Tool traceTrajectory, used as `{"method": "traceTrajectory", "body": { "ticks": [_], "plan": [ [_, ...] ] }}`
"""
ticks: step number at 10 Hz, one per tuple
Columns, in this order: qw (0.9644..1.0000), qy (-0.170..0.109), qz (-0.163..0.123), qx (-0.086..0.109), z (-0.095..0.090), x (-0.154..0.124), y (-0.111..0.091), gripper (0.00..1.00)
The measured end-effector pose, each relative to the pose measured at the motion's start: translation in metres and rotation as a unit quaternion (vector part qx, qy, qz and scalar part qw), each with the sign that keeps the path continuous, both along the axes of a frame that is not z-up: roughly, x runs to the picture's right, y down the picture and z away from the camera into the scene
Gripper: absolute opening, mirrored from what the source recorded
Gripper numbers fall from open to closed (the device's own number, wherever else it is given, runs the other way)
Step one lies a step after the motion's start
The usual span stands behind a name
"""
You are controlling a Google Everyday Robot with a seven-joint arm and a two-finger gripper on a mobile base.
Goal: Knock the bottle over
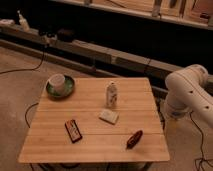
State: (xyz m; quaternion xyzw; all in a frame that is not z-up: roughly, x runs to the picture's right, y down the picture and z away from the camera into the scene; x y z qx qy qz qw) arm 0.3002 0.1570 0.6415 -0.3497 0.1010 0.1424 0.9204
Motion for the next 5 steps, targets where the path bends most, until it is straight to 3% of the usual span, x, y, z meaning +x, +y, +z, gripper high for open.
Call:
{"method": "traceTrajectory", "body": {
  "ticks": [3,5],
  "plan": [
    [1.0,0.001,-0.001,0.003,0.002,0.002,-0.005,0.65],
    [0.9997,-0.016,-0.017,0.011,0.014,-0.004,-0.027,0.65]
  ]
}}
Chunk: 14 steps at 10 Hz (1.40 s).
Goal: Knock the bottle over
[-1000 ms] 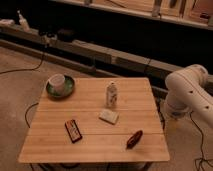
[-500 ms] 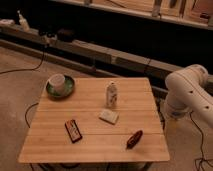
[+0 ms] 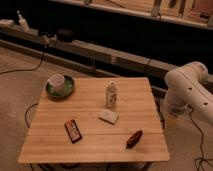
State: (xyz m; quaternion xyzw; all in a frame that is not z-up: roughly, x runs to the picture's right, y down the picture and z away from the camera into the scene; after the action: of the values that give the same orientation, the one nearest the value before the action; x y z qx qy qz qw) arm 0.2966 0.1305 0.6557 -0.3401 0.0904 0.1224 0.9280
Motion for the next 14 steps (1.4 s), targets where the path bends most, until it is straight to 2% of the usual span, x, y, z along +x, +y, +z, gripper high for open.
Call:
{"method": "traceTrajectory", "body": {
  "ticks": [2,4,6,8,12,14],
  "plan": [
    [0.9985,-0.043,-0.028,0.02,0.017,-0.023,-0.032,0.65],
    [0.9945,-0.086,-0.049,0.033,0.033,-0.045,-0.051,0.65],
    [0.9911,-0.103,-0.068,0.049,0.057,-0.056,-0.064,0.65],
    [0.9887,-0.115,-0.074,0.062,0.08,-0.064,-0.07,0.65],
    [0.9832,-0.144,-0.086,0.071,0.112,-0.085,-0.081,0.65],
    [0.9795,-0.163,-0.095,0.071,0.124,-0.1,-0.086,0.58]
  ]
}}
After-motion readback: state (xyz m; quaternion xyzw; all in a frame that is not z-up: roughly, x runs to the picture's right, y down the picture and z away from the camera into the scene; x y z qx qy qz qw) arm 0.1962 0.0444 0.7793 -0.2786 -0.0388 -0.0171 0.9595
